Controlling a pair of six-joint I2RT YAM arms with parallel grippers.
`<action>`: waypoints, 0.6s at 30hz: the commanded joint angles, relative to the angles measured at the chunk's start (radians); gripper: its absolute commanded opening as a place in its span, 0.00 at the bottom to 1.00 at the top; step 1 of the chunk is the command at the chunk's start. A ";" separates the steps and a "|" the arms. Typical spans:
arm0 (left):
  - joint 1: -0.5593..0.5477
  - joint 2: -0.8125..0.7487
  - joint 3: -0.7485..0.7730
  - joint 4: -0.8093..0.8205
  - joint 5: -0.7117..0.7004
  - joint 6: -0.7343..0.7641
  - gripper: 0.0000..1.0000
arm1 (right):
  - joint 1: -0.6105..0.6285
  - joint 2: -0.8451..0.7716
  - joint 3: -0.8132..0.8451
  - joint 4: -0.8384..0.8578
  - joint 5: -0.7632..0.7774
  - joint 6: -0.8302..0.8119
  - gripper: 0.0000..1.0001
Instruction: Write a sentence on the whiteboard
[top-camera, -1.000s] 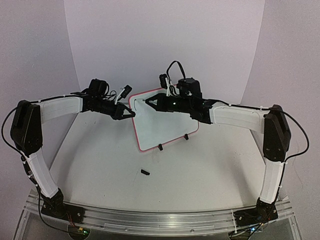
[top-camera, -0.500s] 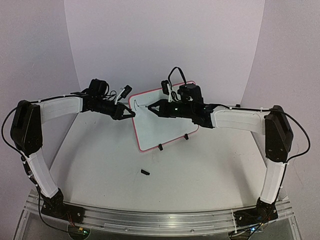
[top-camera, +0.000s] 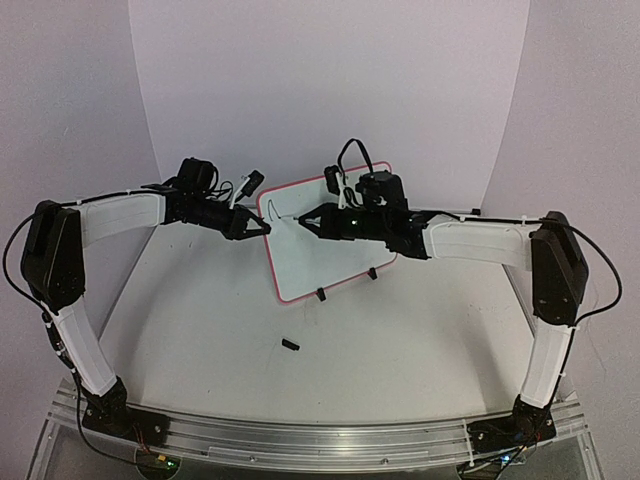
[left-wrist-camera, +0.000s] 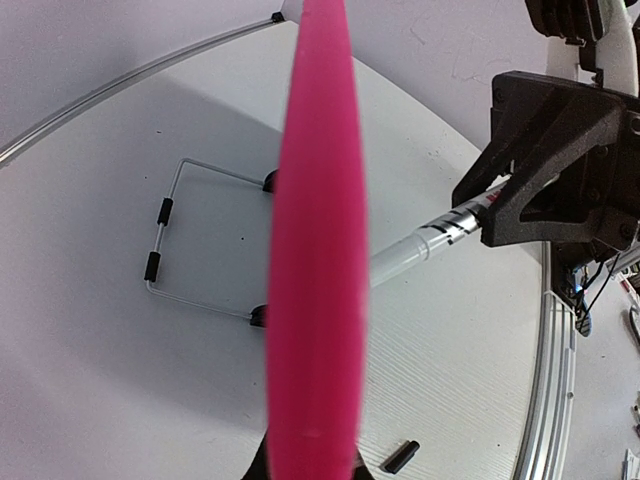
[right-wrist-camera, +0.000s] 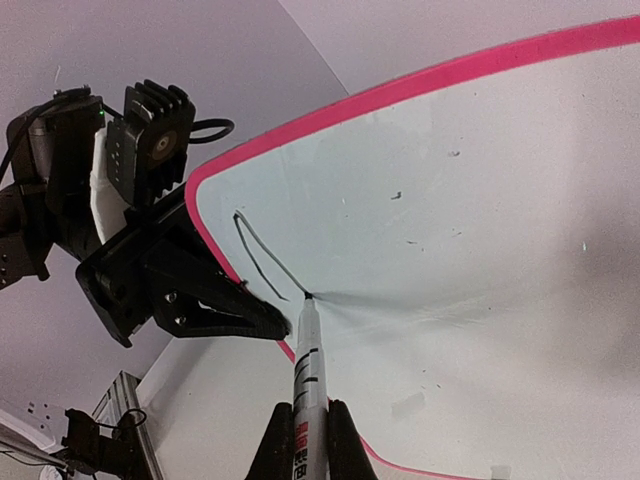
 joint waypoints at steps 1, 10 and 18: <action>-0.019 -0.016 -0.002 -0.082 0.025 0.012 0.00 | -0.005 -0.041 0.037 0.011 0.043 0.002 0.00; -0.021 -0.017 -0.002 -0.084 0.025 0.013 0.00 | -0.006 -0.047 0.088 0.012 0.059 -0.014 0.00; -0.021 -0.017 -0.001 -0.084 0.025 0.013 0.00 | -0.006 -0.056 0.108 0.016 0.074 -0.031 0.00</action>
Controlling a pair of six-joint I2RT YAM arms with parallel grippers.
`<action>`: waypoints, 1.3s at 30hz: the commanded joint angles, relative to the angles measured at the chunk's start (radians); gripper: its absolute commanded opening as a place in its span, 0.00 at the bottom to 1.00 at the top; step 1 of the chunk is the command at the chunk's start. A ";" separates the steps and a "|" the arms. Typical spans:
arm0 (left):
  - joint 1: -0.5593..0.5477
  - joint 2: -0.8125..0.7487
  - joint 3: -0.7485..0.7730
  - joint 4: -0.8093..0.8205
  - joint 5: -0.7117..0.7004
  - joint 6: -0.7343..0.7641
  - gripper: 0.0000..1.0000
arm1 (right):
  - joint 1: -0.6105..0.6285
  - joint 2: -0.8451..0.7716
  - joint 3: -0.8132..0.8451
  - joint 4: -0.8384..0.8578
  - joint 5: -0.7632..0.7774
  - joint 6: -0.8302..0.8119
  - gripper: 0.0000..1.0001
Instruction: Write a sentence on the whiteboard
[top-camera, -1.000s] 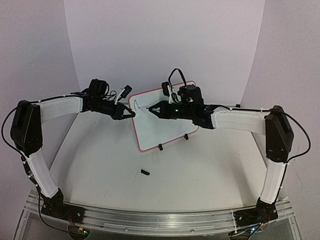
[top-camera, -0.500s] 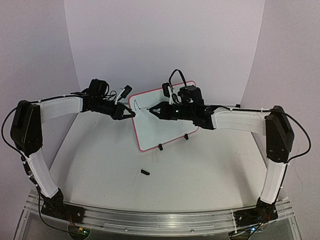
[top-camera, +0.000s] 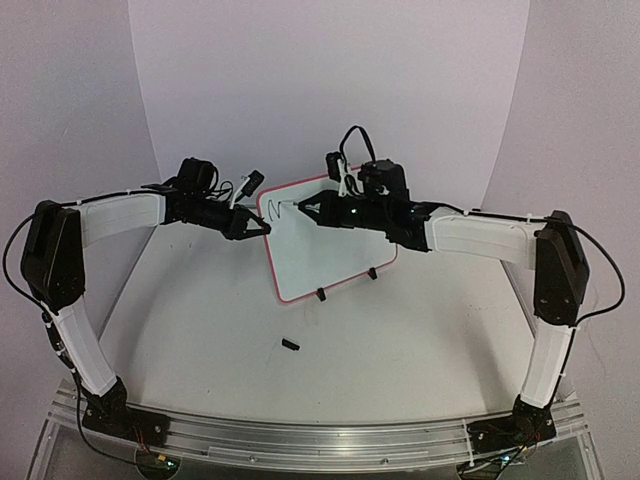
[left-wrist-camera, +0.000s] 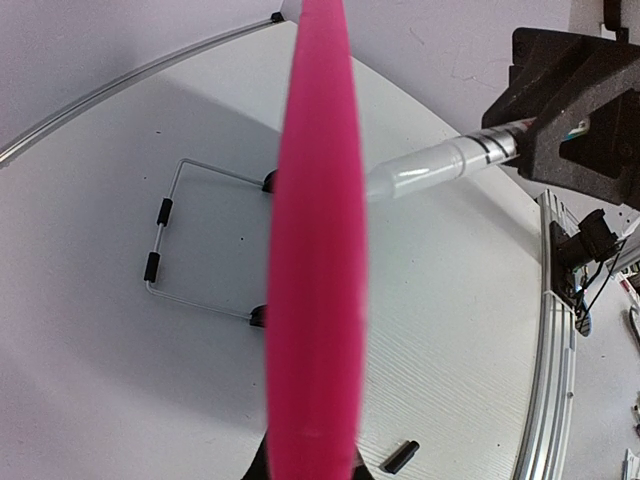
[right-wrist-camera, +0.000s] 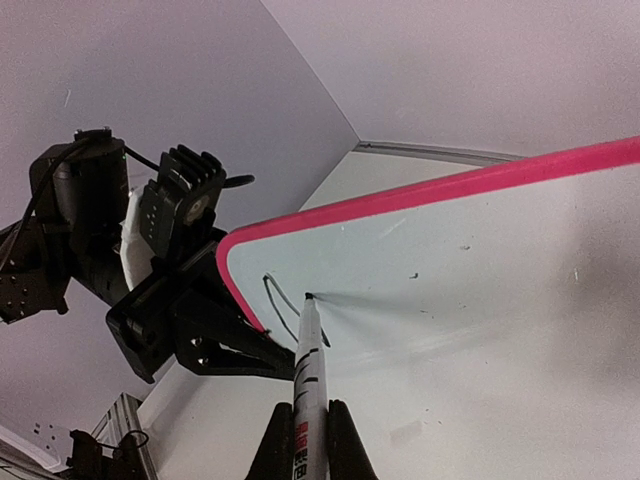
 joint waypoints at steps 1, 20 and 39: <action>-0.020 -0.017 -0.001 -0.084 0.025 0.013 0.00 | -0.005 -0.053 0.048 0.033 0.038 -0.023 0.00; -0.021 -0.019 0.000 -0.090 0.017 0.018 0.00 | -0.005 -0.099 -0.086 0.098 -0.032 0.002 0.00; -0.023 -0.019 0.000 -0.095 0.008 0.023 0.00 | -0.007 -0.033 -0.049 0.099 -0.020 0.021 0.00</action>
